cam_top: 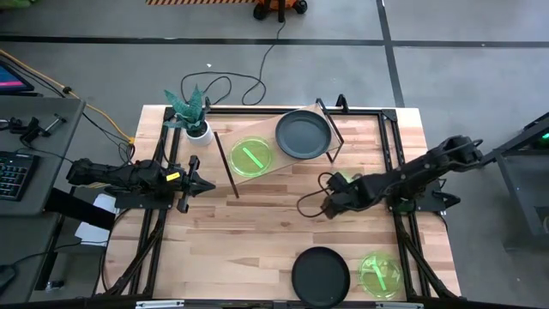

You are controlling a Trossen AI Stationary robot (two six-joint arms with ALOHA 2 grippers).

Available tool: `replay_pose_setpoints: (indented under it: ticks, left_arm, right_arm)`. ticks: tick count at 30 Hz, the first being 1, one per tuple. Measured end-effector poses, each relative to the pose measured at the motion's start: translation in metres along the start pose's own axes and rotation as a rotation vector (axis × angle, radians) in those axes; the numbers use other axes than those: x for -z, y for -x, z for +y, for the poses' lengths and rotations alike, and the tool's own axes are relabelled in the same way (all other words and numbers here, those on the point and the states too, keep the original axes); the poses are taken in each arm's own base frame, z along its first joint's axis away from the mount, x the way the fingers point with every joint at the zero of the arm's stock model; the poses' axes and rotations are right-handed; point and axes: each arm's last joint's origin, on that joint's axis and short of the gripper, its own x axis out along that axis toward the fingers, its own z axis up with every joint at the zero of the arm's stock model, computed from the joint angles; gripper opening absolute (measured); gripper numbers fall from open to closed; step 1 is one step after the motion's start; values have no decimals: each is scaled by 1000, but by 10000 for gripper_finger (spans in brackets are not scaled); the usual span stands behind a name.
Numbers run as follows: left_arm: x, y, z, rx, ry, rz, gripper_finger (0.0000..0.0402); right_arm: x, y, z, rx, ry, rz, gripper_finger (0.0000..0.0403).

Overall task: Place and stack plates onto a shelf
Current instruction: Stack the top green plate on top of the green plate on the shelf

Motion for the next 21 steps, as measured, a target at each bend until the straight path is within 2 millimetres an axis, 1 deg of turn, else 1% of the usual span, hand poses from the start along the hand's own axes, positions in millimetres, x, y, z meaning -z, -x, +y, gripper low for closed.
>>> replay_pose_setpoints:
  ticks: [7, 10, 12, 14, 16, 19, 21]
  left_arm:
    - [0, 0, 0, 0, 0, 0, 0]
    - [0, 0, 0, 0, 0, 0, 0]
    - [0, 0, 0, 0, 0, 0, 0]
    - [0, 0, 0, 0, 0, 0, 0]
    - [0, 0, 0, 0, 0, 0, 0]
    - [0, 0, 0, 0, 0, 0, 0]
    - [0, 0, 0, 0, 0, 0, 0]
  right_arm:
    - [-22, 54, 36, -202, 112, -89, 0]
    - [-29, 74, 47, -273, 157, -143, 0]
    - [-32, 83, 49, -283, 157, -179, 0]
    - [-31, 83, 48, -263, 145, -193, 0]
    - [-25, 77, 45, -216, 141, -201, 0]
    - [-11, 57, 35, -127, 71, -192, 0]
    - [2, 41, 24, -55, -2, -157, 0]
